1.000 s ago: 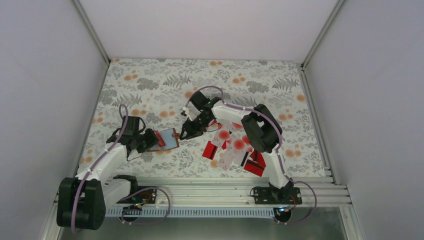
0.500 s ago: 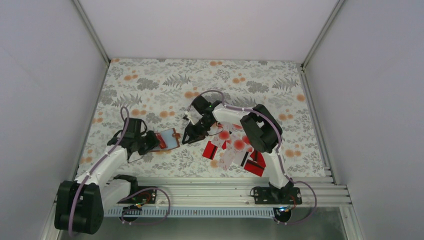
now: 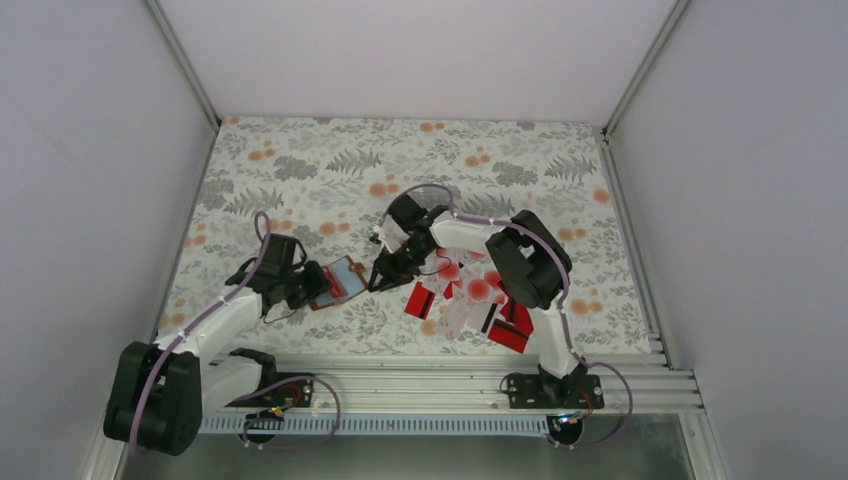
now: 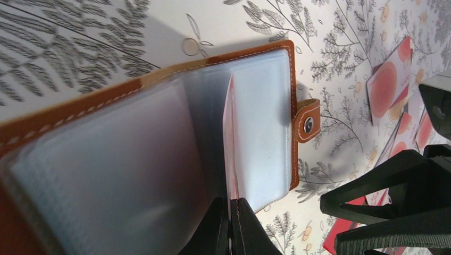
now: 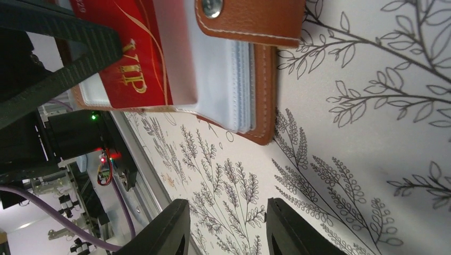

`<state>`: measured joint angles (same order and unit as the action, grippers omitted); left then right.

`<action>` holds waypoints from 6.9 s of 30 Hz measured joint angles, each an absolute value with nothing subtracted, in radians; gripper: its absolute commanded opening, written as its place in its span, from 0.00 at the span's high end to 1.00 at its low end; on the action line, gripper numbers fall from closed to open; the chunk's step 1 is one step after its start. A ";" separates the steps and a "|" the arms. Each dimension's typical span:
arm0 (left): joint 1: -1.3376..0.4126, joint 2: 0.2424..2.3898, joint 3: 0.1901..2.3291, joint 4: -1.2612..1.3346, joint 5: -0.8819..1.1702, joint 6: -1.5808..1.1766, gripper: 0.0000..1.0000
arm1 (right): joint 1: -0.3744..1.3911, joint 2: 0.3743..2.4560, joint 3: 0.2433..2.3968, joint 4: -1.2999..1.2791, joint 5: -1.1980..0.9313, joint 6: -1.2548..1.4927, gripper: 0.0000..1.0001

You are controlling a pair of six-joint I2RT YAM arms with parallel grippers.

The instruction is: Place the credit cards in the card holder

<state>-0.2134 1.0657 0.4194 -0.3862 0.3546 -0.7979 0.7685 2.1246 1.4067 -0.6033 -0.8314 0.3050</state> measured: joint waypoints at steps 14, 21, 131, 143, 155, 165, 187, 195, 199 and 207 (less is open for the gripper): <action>-0.271 1.081 0.391 -0.311 0.365 -0.856 0.98 | 0.694 2.086 1.366 -0.562 -0.844 0.313 0.64; -0.271 1.069 0.364 -0.274 0.382 -0.871 0.98 | 0.696 2.088 1.330 -0.485 -0.891 0.385 0.67; -0.317 1.272 0.554 -0.501 0.307 -0.749 0.42 | 0.690 2.245 1.444 -0.490 -1.029 0.398 0.96; -0.344 1.355 0.614 -0.515 0.303 -0.741 0.63 | 0.686 2.245 1.444 -0.491 -1.029 0.392 0.96; -0.403 1.425 0.670 -0.512 0.302 -0.737 0.77 | 0.679 2.245 1.444 -0.494 -1.029 0.387 0.96; -0.445 1.495 0.765 -0.528 0.286 -0.731 0.84 | 0.679 2.245 1.444 -0.493 -1.028 0.387 0.96; -0.469 1.367 0.894 -0.802 0.117 -0.687 0.70 | 0.579 2.136 1.480 -0.664 -0.885 0.289 0.91; -0.469 1.325 0.859 -0.820 0.102 -0.663 0.75 | 0.580 2.011 1.426 -0.666 -0.941 0.265 0.76; -0.469 1.347 0.823 -0.784 0.132 -0.652 0.79 | 0.603 2.000 1.417 -0.661 -0.974 0.257 0.69; -0.469 1.450 0.811 -0.706 0.170 -0.625 0.90 | 0.690 2.020 1.414 -0.648 -0.970 0.268 0.57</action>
